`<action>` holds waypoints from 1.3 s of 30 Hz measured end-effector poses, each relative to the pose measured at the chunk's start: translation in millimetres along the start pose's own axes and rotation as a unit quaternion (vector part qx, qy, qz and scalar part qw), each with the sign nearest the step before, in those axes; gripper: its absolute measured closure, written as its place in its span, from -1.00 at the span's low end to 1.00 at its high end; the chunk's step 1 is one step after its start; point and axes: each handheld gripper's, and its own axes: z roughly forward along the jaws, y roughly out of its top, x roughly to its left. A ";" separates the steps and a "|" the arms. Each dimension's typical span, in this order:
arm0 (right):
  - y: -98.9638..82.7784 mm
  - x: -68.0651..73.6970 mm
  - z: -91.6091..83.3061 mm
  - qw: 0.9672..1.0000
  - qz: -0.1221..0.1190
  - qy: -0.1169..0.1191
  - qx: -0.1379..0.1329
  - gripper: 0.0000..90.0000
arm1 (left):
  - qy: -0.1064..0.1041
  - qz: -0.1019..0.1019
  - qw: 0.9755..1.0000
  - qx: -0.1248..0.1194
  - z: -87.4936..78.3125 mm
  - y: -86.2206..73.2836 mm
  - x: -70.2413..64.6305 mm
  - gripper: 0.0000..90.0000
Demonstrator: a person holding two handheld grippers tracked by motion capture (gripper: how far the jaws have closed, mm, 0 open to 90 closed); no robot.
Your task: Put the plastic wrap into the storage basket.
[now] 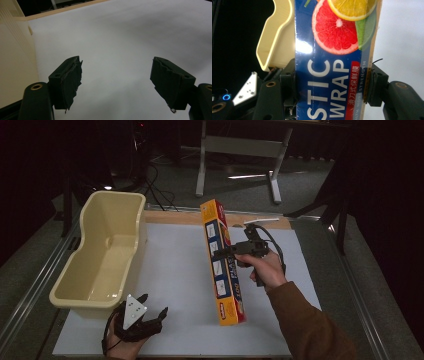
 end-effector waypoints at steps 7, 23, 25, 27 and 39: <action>16.5 13.8 9.9 1.000 0.004 0.008 -0.007 -0.09 | 0.001 0.001 1.000 0.001 1.0 0.1 -0.3 -0.45; 38.9 37.9 35.4 0.999 0.015 0.038 -0.017 -0.09 | -0.003 0.004 1.000 0.001 2.7 0.2 -3.7 -0.45; 41.1 40.5 38.9 0.999 0.020 0.047 -0.019 -0.09 | -0.004 0.006 1.000 0.001 3.2 0.3 -4.3 -0.45; 43.1 43.8 42.3 0.998 0.026 0.048 -0.021 -0.09 | -0.003 0.005 1.000 0.001 3.7 0.1 -4.2 -0.45; 59.3 59.9 53.5 0.997 0.040 0.057 -0.035 -0.09 | -0.001 0.002 1.000 0.000 4.7 -0.1 -2.4 -0.45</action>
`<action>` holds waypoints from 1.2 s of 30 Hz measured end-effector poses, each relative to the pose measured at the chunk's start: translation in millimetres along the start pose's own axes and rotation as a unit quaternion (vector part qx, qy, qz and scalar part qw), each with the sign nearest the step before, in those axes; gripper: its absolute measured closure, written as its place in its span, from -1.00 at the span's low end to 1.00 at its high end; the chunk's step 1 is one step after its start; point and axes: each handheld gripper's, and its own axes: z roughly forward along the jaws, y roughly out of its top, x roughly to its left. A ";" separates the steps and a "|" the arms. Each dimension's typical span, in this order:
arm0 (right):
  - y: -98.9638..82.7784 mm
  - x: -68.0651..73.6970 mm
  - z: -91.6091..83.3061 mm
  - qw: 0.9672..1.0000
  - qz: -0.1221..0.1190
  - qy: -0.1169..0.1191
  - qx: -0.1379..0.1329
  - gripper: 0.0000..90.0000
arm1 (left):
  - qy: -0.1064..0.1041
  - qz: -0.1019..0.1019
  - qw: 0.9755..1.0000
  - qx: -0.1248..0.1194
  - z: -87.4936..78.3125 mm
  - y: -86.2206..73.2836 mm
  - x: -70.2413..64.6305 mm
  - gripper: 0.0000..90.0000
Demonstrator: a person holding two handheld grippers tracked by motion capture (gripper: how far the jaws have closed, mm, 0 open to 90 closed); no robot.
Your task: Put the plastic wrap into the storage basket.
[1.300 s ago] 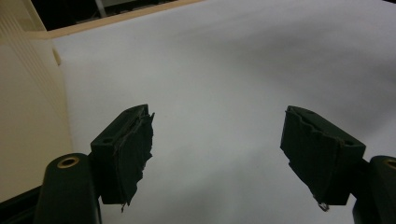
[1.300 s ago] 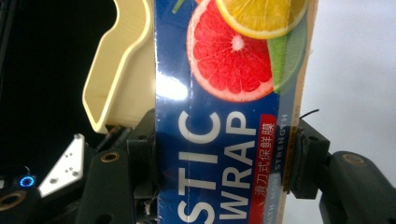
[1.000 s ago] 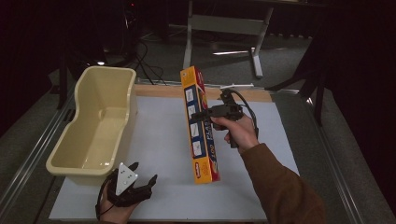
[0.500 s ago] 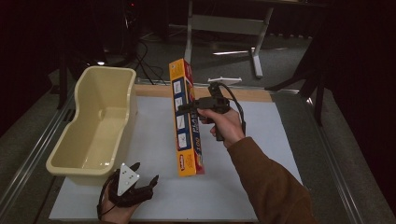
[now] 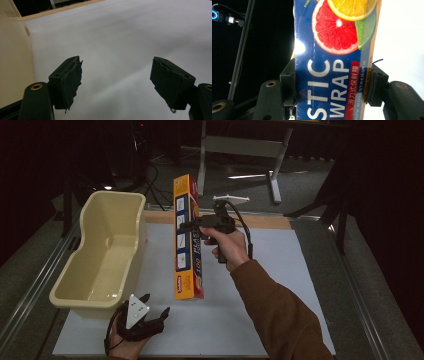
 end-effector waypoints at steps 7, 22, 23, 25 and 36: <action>8.1 9.1 6.4 1.000 0.007 0.004 -0.007 -0.09 | 0.002 -0.005 1.000 -0.002 -0.8 -0.5 2.4 -0.45; 17.4 21.1 31.7 1.000 0.012 0.009 -0.011 -0.09 | 0.002 -0.010 1.000 -0.002 -1.0 -1.6 4.6 -0.45; 18.0 22.8 33.9 1.000 0.015 0.011 -0.013 -0.09 | 0.001 -0.010 1.000 0.000 -0.6 -1.7 4.7 -0.45; 19.3 28.3 40.4 1.000 0.017 0.014 -0.019 -0.09 | 0.000 -0.009 1.000 0.001 -0.7 -1.7 4.4 -0.45; 23.8 45.0 69.9 0.998 0.049 0.037 -0.034 -0.09 | -0.001 -0.008 1.000 -0.001 -3.1 -2.6 4.7 -0.45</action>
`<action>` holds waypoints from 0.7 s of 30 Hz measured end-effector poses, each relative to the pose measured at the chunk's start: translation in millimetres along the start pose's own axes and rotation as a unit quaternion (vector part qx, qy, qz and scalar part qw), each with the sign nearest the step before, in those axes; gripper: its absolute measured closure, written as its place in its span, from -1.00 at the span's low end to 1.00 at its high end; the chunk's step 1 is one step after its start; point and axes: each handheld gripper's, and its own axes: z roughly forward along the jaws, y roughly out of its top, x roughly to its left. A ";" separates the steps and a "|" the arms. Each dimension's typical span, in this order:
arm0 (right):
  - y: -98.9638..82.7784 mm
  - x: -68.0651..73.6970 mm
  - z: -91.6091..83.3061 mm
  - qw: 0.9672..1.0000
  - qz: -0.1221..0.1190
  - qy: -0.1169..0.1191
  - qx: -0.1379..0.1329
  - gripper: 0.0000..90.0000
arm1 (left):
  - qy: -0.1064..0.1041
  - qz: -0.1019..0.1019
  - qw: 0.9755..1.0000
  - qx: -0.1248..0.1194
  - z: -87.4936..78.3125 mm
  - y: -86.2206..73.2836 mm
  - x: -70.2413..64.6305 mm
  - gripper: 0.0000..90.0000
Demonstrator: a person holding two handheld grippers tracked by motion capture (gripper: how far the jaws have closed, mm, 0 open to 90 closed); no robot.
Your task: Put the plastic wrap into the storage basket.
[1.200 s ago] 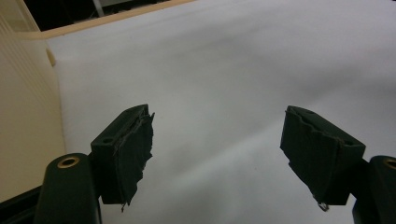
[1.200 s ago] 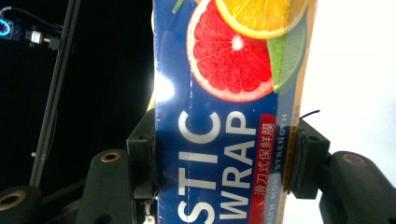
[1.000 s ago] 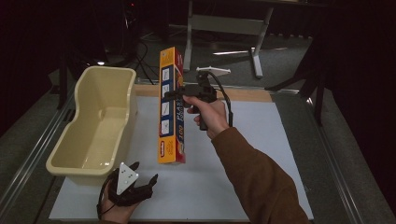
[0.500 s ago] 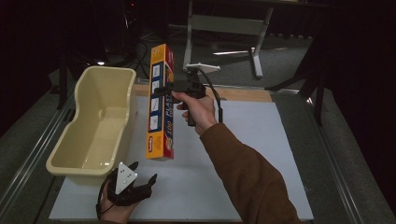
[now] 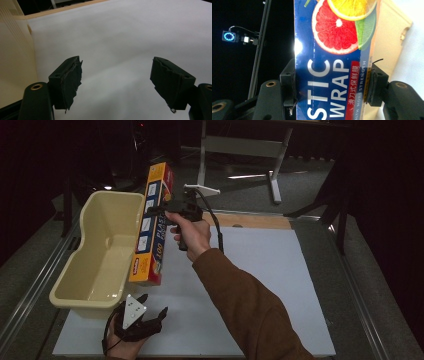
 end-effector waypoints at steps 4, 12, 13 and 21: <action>-2.8 7.5 12.9 1.000 -0.008 -0.003 0.009 -0.09 | -0.002 0.004 1.000 0.001 1.8 0.7 -2.0 -0.45; -10.2 20.4 41.6 1.000 -0.013 -0.006 0.007 -0.09 | -0.008 0.017 1.000 0.000 3.7 2.0 -7.8 -0.45; -10.6 21.4 45.0 1.000 -0.013 -0.007 0.007 -0.09 | -0.008 0.018 1.000 -0.001 3.7 2.1 -8.1 -0.45; -11.3 22.1 75.2 1.000 -0.003 -0.010 0.014 -0.09 | -0.007 0.023 1.000 -0.004 2.5 2.2 -9.0 -0.45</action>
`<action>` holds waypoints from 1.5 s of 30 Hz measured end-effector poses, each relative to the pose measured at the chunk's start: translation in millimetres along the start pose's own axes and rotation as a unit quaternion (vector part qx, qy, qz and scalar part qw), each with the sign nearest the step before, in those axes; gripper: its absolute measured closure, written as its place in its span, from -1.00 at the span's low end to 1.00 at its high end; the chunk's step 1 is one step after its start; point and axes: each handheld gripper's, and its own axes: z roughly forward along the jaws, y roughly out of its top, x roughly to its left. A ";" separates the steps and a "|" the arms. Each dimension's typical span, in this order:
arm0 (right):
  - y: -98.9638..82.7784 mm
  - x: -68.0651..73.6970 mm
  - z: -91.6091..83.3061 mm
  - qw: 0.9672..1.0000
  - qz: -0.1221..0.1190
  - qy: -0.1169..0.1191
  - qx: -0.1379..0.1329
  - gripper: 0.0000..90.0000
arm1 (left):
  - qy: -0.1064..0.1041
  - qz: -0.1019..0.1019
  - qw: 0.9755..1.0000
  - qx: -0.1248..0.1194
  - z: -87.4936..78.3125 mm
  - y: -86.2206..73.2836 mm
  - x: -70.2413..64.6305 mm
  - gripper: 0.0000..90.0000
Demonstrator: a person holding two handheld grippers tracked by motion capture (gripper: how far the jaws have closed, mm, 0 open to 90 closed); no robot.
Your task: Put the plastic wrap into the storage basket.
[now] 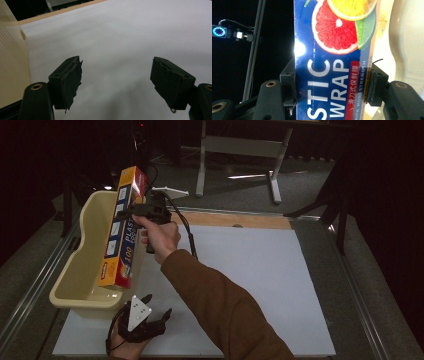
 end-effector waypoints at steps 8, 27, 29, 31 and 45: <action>-2.7 -6.8 25.0 1.000 0.016 -0.008 0.002 -0.09 | -0.002 -0.003 1.000 -0.010 -1.1 0.3 1.0 -0.45; -10.6 -14.7 45.8 0.999 0.016 -0.031 0.004 -0.09 | -0.001 -0.005 1.000 -0.015 -3.0 -0.1 2.4 -0.45; -13.0 -14.0 45.7 0.999 0.017 -0.033 0.003 -0.09 | 0.000 -0.006 1.000 -0.014 -3.0 -0.2 2.7 -0.45; -15.4 -14.5 46.7 0.999 0.021 -0.032 0.007 -0.09 | 0.001 -0.006 1.000 -0.014 -3.1 -0.4 3.0 -0.45; -19.0 -23.2 54.3 0.998 0.037 -0.050 0.013 -0.10 | 0.005 -0.011 1.000 -0.016 -5.2 -1.1 5.0 -0.46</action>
